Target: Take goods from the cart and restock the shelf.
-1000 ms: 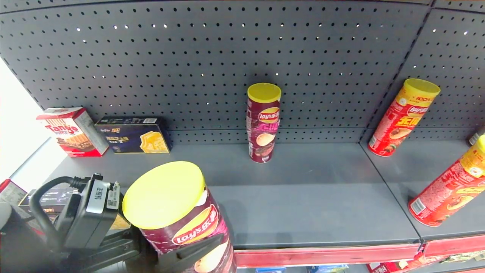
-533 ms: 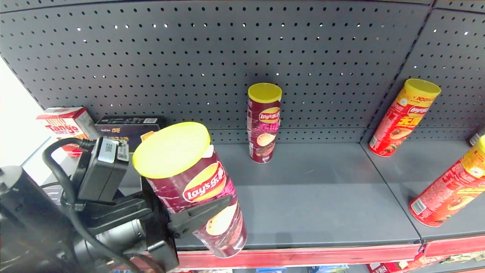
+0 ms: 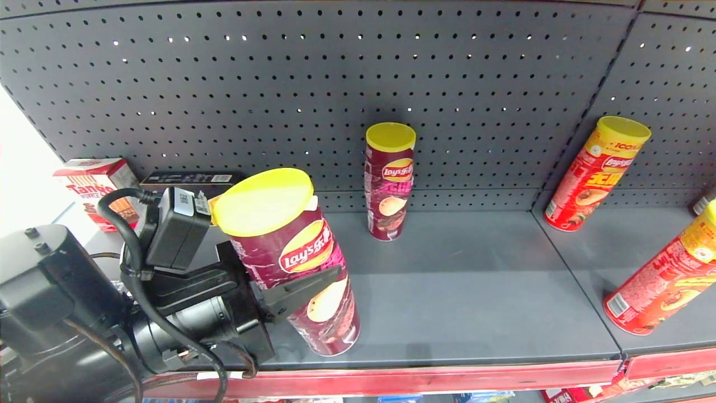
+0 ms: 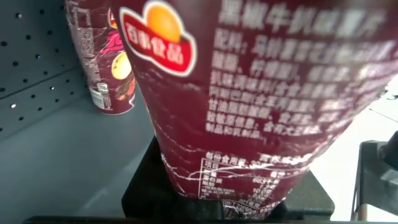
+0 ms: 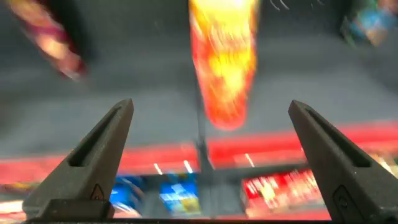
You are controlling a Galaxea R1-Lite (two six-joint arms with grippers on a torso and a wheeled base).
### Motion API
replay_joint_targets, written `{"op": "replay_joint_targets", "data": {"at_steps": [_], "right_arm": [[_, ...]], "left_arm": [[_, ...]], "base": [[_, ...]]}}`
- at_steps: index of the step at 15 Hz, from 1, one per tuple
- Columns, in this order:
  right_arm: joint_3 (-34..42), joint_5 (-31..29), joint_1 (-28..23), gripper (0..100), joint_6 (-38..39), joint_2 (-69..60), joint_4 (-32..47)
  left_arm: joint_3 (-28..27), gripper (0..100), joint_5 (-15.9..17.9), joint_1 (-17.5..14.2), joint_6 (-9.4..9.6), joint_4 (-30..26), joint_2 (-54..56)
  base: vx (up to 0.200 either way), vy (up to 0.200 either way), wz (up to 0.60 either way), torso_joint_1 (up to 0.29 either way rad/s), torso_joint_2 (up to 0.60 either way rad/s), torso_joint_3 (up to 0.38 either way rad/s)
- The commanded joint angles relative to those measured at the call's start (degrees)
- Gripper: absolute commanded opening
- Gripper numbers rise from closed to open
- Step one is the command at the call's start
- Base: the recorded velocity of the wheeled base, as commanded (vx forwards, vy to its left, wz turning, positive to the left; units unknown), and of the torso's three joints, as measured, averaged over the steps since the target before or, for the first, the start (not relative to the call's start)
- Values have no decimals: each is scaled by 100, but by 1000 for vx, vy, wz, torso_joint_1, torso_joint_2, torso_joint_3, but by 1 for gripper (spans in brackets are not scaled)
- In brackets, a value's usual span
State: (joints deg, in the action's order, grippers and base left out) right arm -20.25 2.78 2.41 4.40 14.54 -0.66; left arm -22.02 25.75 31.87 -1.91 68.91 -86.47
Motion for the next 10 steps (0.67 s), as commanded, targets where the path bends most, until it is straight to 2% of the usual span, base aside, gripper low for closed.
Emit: {"op": "replay_joint_targets", "data": {"at_steps": [1, 2, 3, 5, 8, 10], "right_arm": [[-629, 662, 567, 100, -458, 1200, 66], [-638, 803, 646, 100, -537, 1270, 66], [-717, 1207, 989, 100, -730, 1499, 83], [-902, 1357, 1499, 100, -739, 1965, 92], [-1130, 1216, 2167, 100, -792, 2870, 39], [-1403, 654, 2571, 100, -888, 3459, 31]], "left_arm": [[40, 0, -8, -14, -2, -1, -2], [57, 0, -8, -14, -2, -1, 7], [110, 0, -8, -40, -2, -1, 69], [163, 0, -17, -67, -2, -1, 77], [180, 0, -17, -110, -2, -10, 77], [277, 0, -26, -146, -11, -10, 86]], "base": [[0, 0, 0, 0, 0, 0], [0, 0, 0, 0, 0, 0], [0, 0, 0, 0, 0, 0], [0, 0, 0, 0, 0, 0], [0, 0, 0, 0, 0, 0], [0, 0, 0, 0, 0, 0]]}}
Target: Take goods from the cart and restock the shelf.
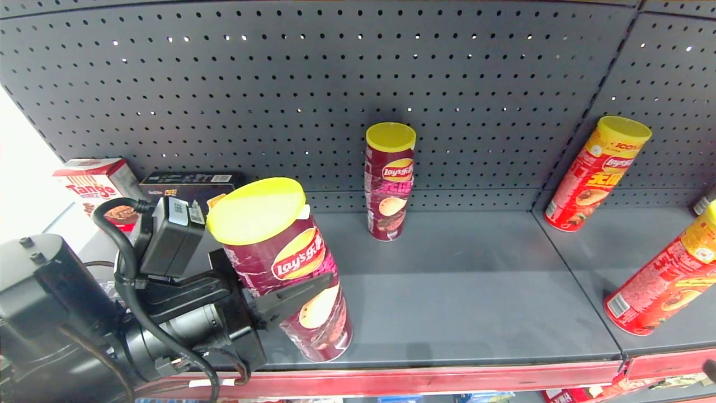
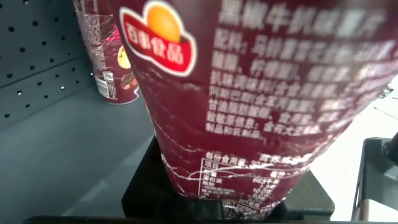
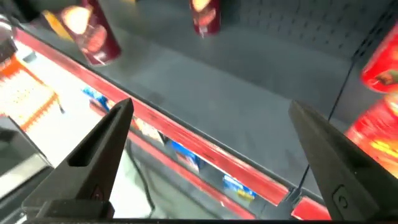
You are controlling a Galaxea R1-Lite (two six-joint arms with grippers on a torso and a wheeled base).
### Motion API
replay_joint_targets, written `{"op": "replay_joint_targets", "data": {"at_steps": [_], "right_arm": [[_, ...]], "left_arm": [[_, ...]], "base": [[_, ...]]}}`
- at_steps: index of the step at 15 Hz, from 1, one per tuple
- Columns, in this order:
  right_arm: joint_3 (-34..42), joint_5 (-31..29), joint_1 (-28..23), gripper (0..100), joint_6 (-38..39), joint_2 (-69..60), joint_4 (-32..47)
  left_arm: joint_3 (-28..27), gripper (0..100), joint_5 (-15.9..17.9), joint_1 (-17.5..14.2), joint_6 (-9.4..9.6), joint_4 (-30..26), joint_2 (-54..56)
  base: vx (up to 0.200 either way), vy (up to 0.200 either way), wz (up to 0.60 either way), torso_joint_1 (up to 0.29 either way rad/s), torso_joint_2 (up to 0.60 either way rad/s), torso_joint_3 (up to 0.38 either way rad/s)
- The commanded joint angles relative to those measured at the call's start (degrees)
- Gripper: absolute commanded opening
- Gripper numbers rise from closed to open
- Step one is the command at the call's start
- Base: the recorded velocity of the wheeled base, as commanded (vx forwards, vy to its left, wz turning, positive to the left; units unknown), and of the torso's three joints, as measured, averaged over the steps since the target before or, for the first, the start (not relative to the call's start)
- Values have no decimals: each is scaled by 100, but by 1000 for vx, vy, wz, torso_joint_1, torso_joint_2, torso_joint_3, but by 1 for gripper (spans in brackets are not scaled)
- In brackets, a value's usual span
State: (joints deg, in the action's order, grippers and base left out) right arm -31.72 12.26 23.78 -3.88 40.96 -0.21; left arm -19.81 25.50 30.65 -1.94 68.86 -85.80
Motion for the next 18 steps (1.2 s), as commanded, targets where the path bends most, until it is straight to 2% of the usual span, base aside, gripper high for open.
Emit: {"op": "replay_joint_targets", "data": {"at_steps": [1, 3, 7, 9, 11, 13, 14, 15, 18], "right_arm": [[-308, -365, 627, 100, -61, 940, -32], [-458, -374, 1137, 100, -52, 1476, -199], [-889, -330, 1199, 100, 133, 2329, -304], [-1223, -330, 1208, 100, 221, 3049, -1069], [-1346, -321, 1155, 100, 168, 3630, -1640], [-1363, -277, 1058, 100, 168, 4271, -2634], [-1372, -251, 1014, 100, 168, 4394, -2827], [-1460, -13, 812, 100, 159, 4737, -3284], [-1899, 30, 592, 100, 150, 5150, -3363]], "left_arm": [[100, 0, 7, -76, 0, 4, 28], [144, 0, 7, -138, 0, 4, 177], [162, 0, 7, -279, -8, -5, 213], [162, 0, 7, -314, -8, -5, 213], [162, 0, 7, -323, -8, -5, 213], [162, 0, 7, -323, -8, -5, 213], [162, 0, 7, -323, -8, -5, 221], [162, 0, 7, -323, -8, -5, 221], [162, 0, 7, -323, -8, -13, 213]], "base": [[0, 0, 0, 0, 0, 0], [0, 0, 0, 0, 0, 0], [0, 0, 0, 0, 0, 0], [0, 0, 0, 0, 0, 0], [0, 0, 0, 0, 0, 0], [0, 0, 0, 0, 0, 0], [0, 0, 0, 0, 0, 0], [0, 0, 0, 0, 0, 0], [0, 0, 0, 0, 0, 0]]}}
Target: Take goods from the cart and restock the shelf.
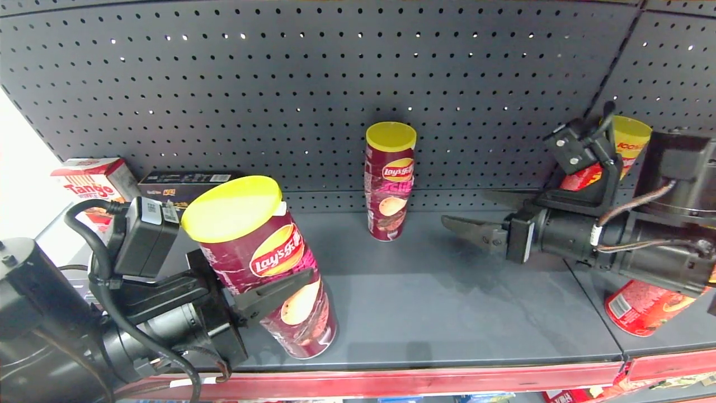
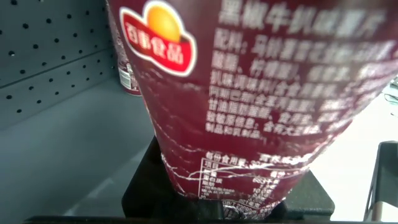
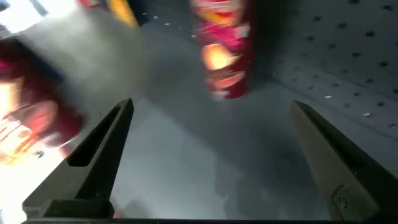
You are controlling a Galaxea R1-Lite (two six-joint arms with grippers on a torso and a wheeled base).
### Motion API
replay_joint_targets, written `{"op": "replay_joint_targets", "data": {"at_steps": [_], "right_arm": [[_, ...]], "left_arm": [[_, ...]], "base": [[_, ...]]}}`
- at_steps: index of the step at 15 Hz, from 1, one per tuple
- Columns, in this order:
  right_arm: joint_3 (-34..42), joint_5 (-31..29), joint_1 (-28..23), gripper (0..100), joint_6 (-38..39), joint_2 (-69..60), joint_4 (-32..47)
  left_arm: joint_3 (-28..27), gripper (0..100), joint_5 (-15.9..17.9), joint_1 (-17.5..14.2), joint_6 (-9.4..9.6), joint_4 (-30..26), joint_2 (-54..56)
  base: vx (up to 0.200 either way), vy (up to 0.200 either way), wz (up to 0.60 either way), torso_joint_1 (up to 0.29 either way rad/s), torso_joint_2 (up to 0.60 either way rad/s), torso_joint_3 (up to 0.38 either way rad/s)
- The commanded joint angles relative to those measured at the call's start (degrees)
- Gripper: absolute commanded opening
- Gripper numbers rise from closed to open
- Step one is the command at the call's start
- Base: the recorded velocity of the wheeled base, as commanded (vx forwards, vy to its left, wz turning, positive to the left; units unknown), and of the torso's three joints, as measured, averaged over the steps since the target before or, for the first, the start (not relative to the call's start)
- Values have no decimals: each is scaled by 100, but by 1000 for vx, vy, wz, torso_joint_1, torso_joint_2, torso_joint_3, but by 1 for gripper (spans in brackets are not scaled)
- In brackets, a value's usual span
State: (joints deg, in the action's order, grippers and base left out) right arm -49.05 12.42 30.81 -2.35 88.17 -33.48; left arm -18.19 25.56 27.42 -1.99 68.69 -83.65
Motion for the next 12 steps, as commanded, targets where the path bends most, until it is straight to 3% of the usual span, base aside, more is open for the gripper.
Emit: {"op": "replay_joint_targets", "data": {"at_steps": [1, 3, 5, 12], "right_arm": [[-491, 23, -154, 100, -11, 640, -36], [-843, 120, -277, 100, -327, 965, -54], [-1027, 920, -567, 100, -600, 1202, -318], [-1387, 2300, -831, 100, -846, 1703, -704]], "left_arm": [[0, 0, 1, 1, -3, 4, -2], [8, 0, 10, 9, -3, 4, -2], [8, 0, 10, 9, -3, 4, -2], [8, 0, 159, 53, 5, 39, -2]], "base": [[0, 0, 0, 0, 0, 0], [0, 0, 0, 0, 0, 0], [0, 0, 0, 0, 0, 0], [0, 0, 0, 0, 0, 0]]}}
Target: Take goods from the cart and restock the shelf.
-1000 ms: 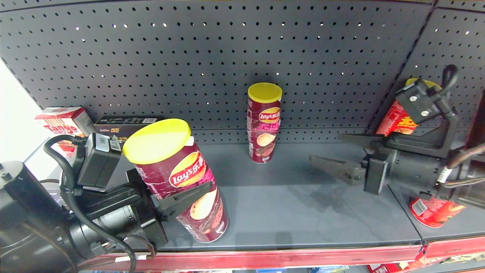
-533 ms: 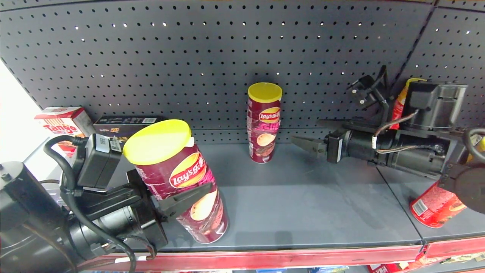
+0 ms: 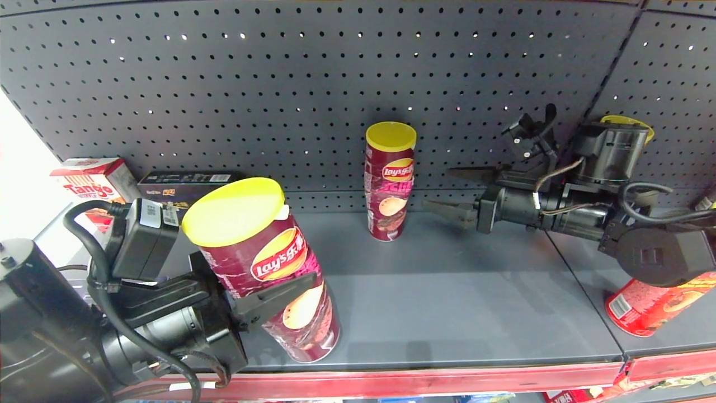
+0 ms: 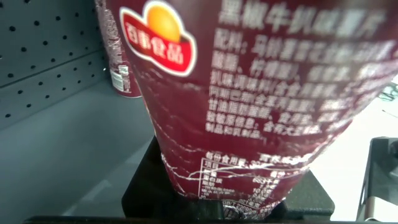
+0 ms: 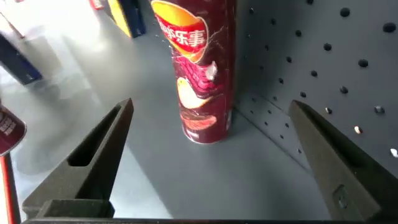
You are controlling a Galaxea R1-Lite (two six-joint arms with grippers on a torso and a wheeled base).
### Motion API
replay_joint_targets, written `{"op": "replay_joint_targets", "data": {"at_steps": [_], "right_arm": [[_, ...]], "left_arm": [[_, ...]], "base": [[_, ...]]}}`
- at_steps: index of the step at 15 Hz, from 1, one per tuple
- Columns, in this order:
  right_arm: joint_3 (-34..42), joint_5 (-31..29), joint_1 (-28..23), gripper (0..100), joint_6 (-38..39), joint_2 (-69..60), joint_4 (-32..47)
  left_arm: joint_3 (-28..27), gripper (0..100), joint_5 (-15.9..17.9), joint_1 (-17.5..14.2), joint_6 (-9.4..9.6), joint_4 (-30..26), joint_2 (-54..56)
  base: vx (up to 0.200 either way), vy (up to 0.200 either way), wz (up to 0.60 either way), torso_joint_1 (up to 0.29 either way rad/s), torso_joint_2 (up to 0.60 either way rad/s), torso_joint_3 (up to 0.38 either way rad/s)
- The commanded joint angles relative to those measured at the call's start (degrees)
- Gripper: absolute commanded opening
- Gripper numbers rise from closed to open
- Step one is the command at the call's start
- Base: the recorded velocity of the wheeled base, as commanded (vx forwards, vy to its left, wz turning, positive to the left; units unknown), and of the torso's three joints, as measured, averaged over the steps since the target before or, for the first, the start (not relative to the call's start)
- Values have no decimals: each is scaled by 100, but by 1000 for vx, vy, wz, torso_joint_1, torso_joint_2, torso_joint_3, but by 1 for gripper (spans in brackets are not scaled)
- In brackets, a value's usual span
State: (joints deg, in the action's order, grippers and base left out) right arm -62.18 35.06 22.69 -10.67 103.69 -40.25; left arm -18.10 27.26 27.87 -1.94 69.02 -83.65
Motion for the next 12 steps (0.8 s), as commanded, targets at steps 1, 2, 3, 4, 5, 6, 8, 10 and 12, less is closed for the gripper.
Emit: {"op": "replay_joint_targets", "data": {"at_steps": [1, 2, 3, 4, 5, 6, 8, 10, 12], "right_arm": [[-136, 308, -54, 100, -173, 292, -123], [-215, 326, -63, 100, -225, 371, -132], [-294, 344, -63, 100, -234, 459, -141], [-479, 352, -63, 100, -243, 599, -141], [-663, 361, -63, 100, -278, 731, -141], [-839, 370, -71, 100, -331, 863, -141], [-1059, 379, -54, 100, -340, 1065, -141], [-1314, 379, -1, 100, -331, 1329, -132], [-1446, 379, 52, 100, -313, 1470, -132]], "left_arm": [[9, 0, -1, 8, -8, -3, 7], [9, 0, 52, 8, -8, 6, 7], [9, 0, 87, 8, -8, 6, 7], [9, 0, 104, 8, -8, 6, 7], [9, 0, 122, -9, -8, -12, 7], [0, 0, 131, -9, -8, 6, 7], [0, 0, 131, -18, -79, 23, 7], [0, 0, 122, -27, -149, 32, 7], [0, 0, 122, -27, -158, 32, 7]], "base": [[0, 0, 0, 0, 0, 0], [0, 0, 0, 0, 0, 0], [0, 0, 0, 0, 0, 0], [0, 0, 0, 0, 0, 0], [0, 0, 0, 0, 0, 0], [0, 0, 0, 0, 0, 0], [0, 0, 0, 0, 0, 0], [0, 0, 0, 0, 0, 0], [0, 0, 0, 0, 0, 0]]}}
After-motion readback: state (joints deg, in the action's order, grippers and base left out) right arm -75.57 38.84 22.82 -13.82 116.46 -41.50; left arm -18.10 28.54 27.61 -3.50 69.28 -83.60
